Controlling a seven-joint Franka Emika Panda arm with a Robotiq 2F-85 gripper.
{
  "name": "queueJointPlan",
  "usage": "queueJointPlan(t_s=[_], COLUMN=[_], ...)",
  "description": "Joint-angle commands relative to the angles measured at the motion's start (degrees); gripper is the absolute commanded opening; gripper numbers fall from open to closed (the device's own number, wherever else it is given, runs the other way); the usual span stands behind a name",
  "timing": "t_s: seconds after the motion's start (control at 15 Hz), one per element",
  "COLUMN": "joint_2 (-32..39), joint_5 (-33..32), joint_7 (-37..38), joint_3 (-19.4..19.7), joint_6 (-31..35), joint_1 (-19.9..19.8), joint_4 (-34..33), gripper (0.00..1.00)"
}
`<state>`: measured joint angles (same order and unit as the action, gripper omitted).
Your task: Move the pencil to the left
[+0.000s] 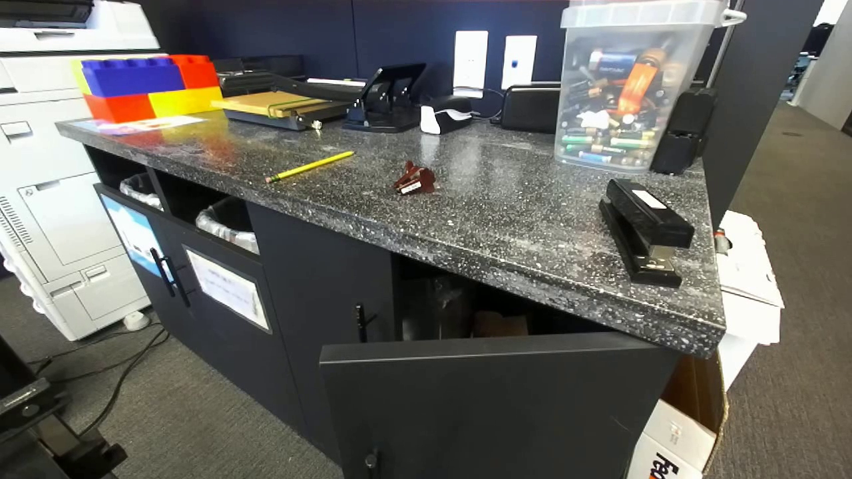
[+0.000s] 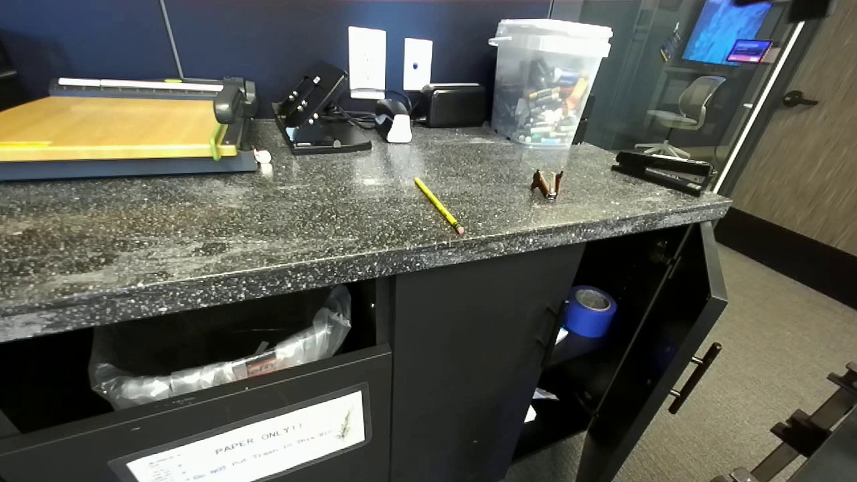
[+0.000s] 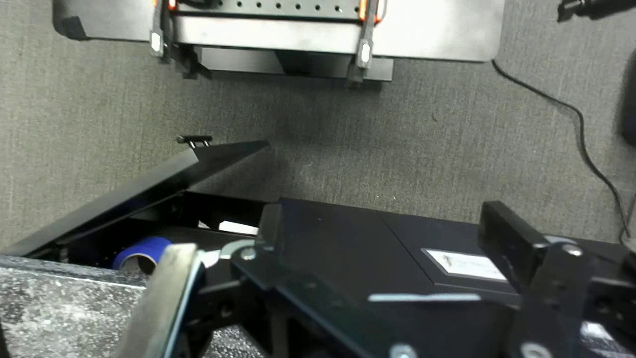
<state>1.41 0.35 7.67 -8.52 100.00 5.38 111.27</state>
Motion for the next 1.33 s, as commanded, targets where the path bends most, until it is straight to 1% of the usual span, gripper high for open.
queueJointPlan(t_s=[0.0, 0.33, 0.6, 0.8, 1.07, 1.13, 1.2, 1.27], joint_2=[14.0, 30.4, 42.6, 50.6, 59.9, 61.8, 63.6, 65.6], joint_5=[2.4, 1.1, 1.3, 1.0, 0.8, 0.8, 0.8, 0.4], joint_7=[3.6, 9.3, 11.9, 13.8, 15.4, 15.7, 16.0, 16.6], joint_3=[0.2, 1.5, 3.0, 4.5, 6.3, 6.6, 6.9, 6.7], joint_6=[0.7, 4.3, 7.3, 9.5, 9.5, 9.1, 8.7, 8.0], joint_1=[1.7, 5.1, 7.5, 8.7, 9.6, 9.8, 9.8, 9.7], joint_4=[-14.3, -30.0, -42.2, -50.6, -61.4, -64.0, -66.6, -69.5], gripper=[1.0, 1.0, 1.0, 1.0, 1.0, 0.97, 0.91, 0.72])
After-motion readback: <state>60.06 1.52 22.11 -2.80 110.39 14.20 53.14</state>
